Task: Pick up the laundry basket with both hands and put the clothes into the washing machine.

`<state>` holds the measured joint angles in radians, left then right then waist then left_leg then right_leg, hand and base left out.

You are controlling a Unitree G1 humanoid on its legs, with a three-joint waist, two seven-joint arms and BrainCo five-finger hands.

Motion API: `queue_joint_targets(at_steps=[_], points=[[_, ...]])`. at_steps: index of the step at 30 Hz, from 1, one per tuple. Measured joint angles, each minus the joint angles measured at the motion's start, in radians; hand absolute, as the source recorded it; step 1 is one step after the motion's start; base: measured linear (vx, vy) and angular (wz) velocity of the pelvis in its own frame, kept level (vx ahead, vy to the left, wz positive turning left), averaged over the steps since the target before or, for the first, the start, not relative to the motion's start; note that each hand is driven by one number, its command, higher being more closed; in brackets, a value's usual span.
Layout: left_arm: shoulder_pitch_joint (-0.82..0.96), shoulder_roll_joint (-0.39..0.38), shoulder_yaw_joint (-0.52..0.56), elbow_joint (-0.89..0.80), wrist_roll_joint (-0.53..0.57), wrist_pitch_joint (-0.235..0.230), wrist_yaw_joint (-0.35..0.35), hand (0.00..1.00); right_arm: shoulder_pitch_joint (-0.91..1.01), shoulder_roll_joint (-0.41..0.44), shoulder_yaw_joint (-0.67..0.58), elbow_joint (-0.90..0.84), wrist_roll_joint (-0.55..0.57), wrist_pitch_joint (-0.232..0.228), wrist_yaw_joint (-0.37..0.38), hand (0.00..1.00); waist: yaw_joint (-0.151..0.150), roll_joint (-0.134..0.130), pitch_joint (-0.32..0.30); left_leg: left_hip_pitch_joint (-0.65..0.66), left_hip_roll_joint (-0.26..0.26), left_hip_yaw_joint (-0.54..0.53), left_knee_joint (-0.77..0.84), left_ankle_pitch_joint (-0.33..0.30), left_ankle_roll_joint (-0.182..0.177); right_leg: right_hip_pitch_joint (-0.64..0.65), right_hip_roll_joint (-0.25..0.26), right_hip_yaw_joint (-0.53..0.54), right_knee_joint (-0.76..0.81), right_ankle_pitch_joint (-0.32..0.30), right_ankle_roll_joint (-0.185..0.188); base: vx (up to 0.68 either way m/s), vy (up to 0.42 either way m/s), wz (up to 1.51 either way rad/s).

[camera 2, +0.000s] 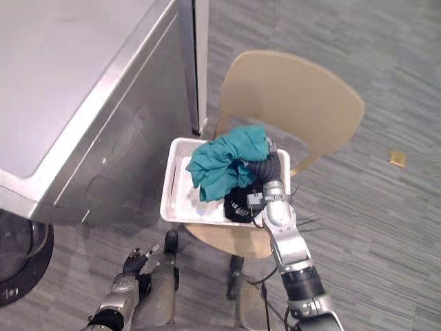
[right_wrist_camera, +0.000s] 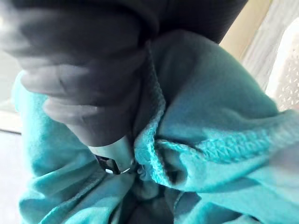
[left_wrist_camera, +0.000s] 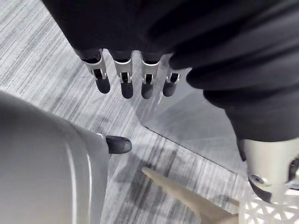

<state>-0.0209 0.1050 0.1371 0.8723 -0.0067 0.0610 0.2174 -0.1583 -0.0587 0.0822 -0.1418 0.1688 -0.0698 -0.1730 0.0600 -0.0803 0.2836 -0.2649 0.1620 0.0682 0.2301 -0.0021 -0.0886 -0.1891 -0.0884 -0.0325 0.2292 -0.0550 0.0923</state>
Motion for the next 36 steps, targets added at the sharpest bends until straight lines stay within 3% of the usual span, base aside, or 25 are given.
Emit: queue_joint_targets(at_steps=[2, 3, 4, 6, 8, 9, 10, 11, 12, 14, 16, 17, 18, 21, 22, 23, 25, 26, 29, 33, 36], points=[[0.007, -0.004, 0.018, 0.002, 0.0, 0.001, 0.0, 0.0, 0.031, 0.013, -0.017, -0.016, 0.036, -0.018, 0.002, 1.0, -0.007, 0.013, -0.009, 0.004, 0.016, -0.016, 0.031, -0.019, 0.012, 0.017, 0.002, 0.007, 0.026, -0.011, 0.005, -0.05, 0.003, 0.06], [0.015, -0.006, 0.036, 0.002, 0.0, -0.001, -0.001, 0.0, 0.053, 0.03, -0.026, -0.042, 0.056, -0.029, 0.002, 1.0, -0.019, 0.017, -0.009, 0.01, 0.017, -0.026, 0.039, -0.021, 0.013, -0.014, -0.007, 0.015, 0.236, -0.112, 0.007, -0.06, -0.029, 0.51], [0.038, -0.003, 0.049, -0.003, 0.0, -0.004, -0.001, 0.0, 0.081, 0.047, -0.033, -0.061, 0.061, -0.043, 0.002, 1.0, -0.022, 0.02, -0.016, 0.03, 0.007, -0.043, 0.049, -0.02, 0.013, -0.012, -0.022, 0.027, 0.435, -0.165, 0.03, -0.07, -0.046, 0.52], [0.093, -0.003, 0.078, -0.021, 0.0, -0.004, 0.004, 0.0, 0.099, 0.055, -0.006, -0.072, 0.063, -0.049, 0.003, 1.0, -0.012, 0.022, -0.063, 0.025, -0.001, -0.05, 0.053, -0.016, 0.006, 0.007, -0.034, 0.07, 0.548, -0.189, 0.053, -0.1, -0.155, 0.3], [0.135, -0.02, 0.092, -0.03, 0.0, -0.004, 0.007, 0.0, 0.1, 0.053, 0.016, -0.102, 0.063, -0.074, 0.001, 1.0, 0.015, 0.025, -0.115, -0.027, 0.0, -0.07, 0.075, 0.005, -0.023, 0.053, -0.014, 0.111, 0.455, -0.277, 0.035, -0.19, -0.325, 0.21], [0.152, -0.054, 0.093, -0.05, -0.003, -0.005, 0.007, 0.0, 0.101, 0.05, 0.013, -0.129, 0.063, -0.082, 0.001, 1.0, 0.038, 0.049, -0.132, -0.071, 0.015, -0.086, 0.07, 0.034, -0.033, 0.063, 0.004, 0.074, 0.369, -0.335, 0.009, -0.28, -0.332, 0.16], [0.162, -0.074, 0.09, -0.07, -0.006, -0.007, 0.009, 0.0, 0.1, 0.049, 0.012, -0.147, 0.065, -0.083, 0.001, 1.0, 0.043, 0.079, -0.138, -0.108, 0.028, -0.105, 0.032, 0.08, -0.019, 0.062, 0.021, 0.029, 0.31, -0.384, -0.026, -0.27, -0.269, 0.3], [0.16, -0.087, 0.088, -0.069, -0.014, -0.005, 0.014, 0.0, 0.1, 0.04, 0.011, -0.147, 0.065, -0.084, 0.0, 1.0, 0.035, 0.111, -0.134, -0.117, 0.037, -0.131, -0.002, 0.114, -0.001, 0.05, 0.041, 0.002, 0.308, -0.379, -0.034, -0.33, -0.263, 0.91], [0.161, -0.113, 0.08, -0.073, -0.031, -0.006, 0.026, 0.0, 0.122, 0.009, -0.011, -0.13, 0.065, -0.08, -0.005, 1.0, 0.021, 0.165, -0.133, -0.103, 0.07, -0.133, -0.146, 0.134, 0.047, 0.044, 0.065, -0.081, 0.283, -0.344, -0.074, -0.34, -0.215, 1.31], [0.152, -0.118, 0.05, -0.104, -0.043, -0.006, 0.026, 0.0, 0.123, -0.001, -0.058, -0.087, 0.065, -0.075, -0.012, 1.0, 0.009, 0.15, -0.127, -0.112, 0.068, -0.057, -0.134, 0.099, 0.034, 0.047, 0.037, -0.155, 0.241, -0.309, -0.107, -0.34, -0.173, 1.28], [0.178, -0.118, 0.027, -0.185, -0.042, -0.007, 0.026, 0.0, 0.122, 0.001, -0.082, -0.086, 0.065, -0.074, -0.027, 1.0, 0.007, 0.124, -0.126, -0.108, 0.032, 0.009, 0.049, 0.091, 0.039, 0.054, -0.005, -0.206, 0.201, -0.263, -0.118, -0.23, -0.18, 0.83], [0.202, -0.119, 0.02, -0.251, -0.042, -0.008, 0.026, 0.0, 0.123, 0.003, -0.08, -0.103, 0.064, -0.074, -0.025, 1.0, 0.007, 0.121, -0.126, -0.077, 0.031, 0.046, 0.171, 0.053, 0.035, 0.054, -0.01, -0.233, 0.167, -0.226, -0.129, -0.2, -0.125, 0.67], [0.21, -0.117, 0.022, -0.311, -0.042, -0.008, 0.027, 0.0, 0.122, 0.005, -0.079, -0.123, 0.064, -0.076, -0.02, 1.0, 0.007, 0.127, -0.13, -0.034, 0.035, 0.075, 0.241, -0.035, 0.041, 0.055, -0.011, -0.26, 0.139, -0.204, -0.135, -0.2, -0.083, 0.67], [0.19, -0.115, 0.014, -0.471, -0.043, -0.033, 0.027, 0.0, 0.113, -0.006, -0.083, -0.127, 0.064, -0.078, -0.003, 1.0, 0.001, 0.133, -0.145, 0.112, 0.051, 0.126, 0.263, -0.133, 0.04, 0.057, -0.019, -0.355, 0.091, -0.163, -0.134, -0.21, 0.015, 0.91], [0.185, -0.114, 0.003, -0.503, -0.043, -0.039, 0.027, 0.0, 0.113, -0.009, -0.083, -0.125, 0.064, -0.078, 0.005, 1.0, -0.008, 0.136, -0.155, 0.143, 0.048, 0.134, 0.225, -0.129, 0.036, 0.056, -0.02, -0.379, 0.083, -0.156, -0.129, -0.14, 0.078, 1.34], [0.17, -0.111, -0.032, -0.564, -0.042, -0.053, 0.027, 0.0, 0.11, -0.012, -0.085, -0.121, 0.064, -0.079, 0.02, 1.0, -0.027, 0.151, -0.182, 0.2, 0.042, 0.136, 0.074, -0.119, 0.015, 0.048, -0.021, -0.431, 0.068, -0.14, -0.116, -0.17, 0.149, 1.45], [0.119, -0.108, -0.089, -0.647, -0.042, -0.074, 0.023, 0.0, 0.097, -0.012, -0.087, -0.104, 0.056, -0.077, 0.048, 1.0, -0.03, 0.162, -0.196, 0.25, 0.027, 0.129, -0.121, -0.084, -0.045, 0.043, -0.023, -0.489, 0.044, -0.108, -0.104, -0.15, 0.177, 1.18], [0.099, -0.104, -0.118, -0.706, -0.042, -0.089, 0.017, 0.0, 0.081, -0.013, -0.074, -0.081, 0.052, -0.074, 0.074, 1.0, -0.02, 0.162, -0.197, 0.271, 0.023, 0.123, -0.188, -0.074, -0.056, 0.047, -0.023, -0.505, 0.036, -0.095, -0.095, -0.13, 0.183, 0.64], [0.076, -0.076, -0.168, -0.792, -0.041, -0.118, -0.006, 0.0, 0.064, 0.004, 0.002, -0.004, 0.033, -0.065, 0.133, 1.0, -0.019, 0.137, -0.212, 0.278, -0.01, 0.1, -0.217, -0.048, -0.032, 0.071, -0.044, -0.511, 0.003, -0.06, -0.073, -0.11, 0.145, 0.4], [0.055, -0.049, -0.234, -0.871, 0.014, -0.153, -0.025, 0.0, 0.015, 0.012, 0.144, 0.131, 0.026, -0.042, 0.199, 1.0, -0.014, 0.136, -0.219, 0.278, -0.045, 0.091, -0.233, -0.026, 0.001, 0.098, -0.055, -0.488, -0.07, 0.006, -0.056, -0.14, 0.143, 0.15], [0.025, -0.039, -0.314, -0.871, 0.062, -0.154, -0.047, 0.0, -0.023, 0.016, 0.227, 0.214, 0.027, -0.028, 0.223, 1.0, -0.014, 0.135, -0.219, 0.277, -0.058, 0.081, -0.256, -0.001, 0.022, 0.108, -0.053, -0.489, -0.116, 0.047, -0.055, -0.14, 0.066, 0.05]])
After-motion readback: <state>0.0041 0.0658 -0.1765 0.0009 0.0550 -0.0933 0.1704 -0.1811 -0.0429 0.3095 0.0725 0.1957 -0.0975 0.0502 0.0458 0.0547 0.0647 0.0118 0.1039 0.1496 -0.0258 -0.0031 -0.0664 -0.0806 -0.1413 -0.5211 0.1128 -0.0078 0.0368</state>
